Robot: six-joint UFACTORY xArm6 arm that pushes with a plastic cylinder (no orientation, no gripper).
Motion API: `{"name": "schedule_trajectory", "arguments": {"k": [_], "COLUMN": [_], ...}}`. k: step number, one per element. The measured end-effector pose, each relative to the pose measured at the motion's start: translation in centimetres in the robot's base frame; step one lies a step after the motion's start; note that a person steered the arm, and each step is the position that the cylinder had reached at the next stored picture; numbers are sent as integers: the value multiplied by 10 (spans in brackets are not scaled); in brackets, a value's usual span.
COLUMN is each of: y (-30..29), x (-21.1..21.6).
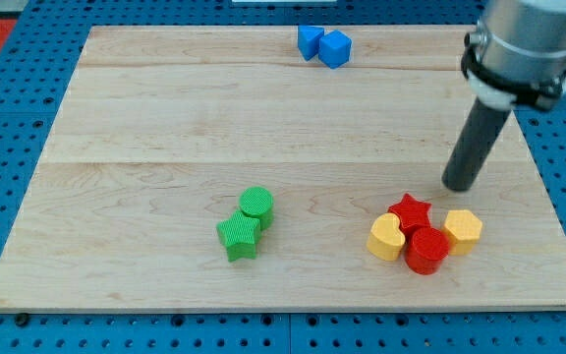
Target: Move the yellow blocks to the center
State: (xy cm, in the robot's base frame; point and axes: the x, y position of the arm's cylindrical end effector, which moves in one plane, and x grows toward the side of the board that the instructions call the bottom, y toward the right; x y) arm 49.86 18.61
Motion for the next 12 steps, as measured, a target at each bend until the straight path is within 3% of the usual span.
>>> {"name": "schedule_trajectory", "arguments": {"k": [2, 5, 7, 12], "y": [47, -17, -60, -81], "x": [16, 69, 73, 120]}}
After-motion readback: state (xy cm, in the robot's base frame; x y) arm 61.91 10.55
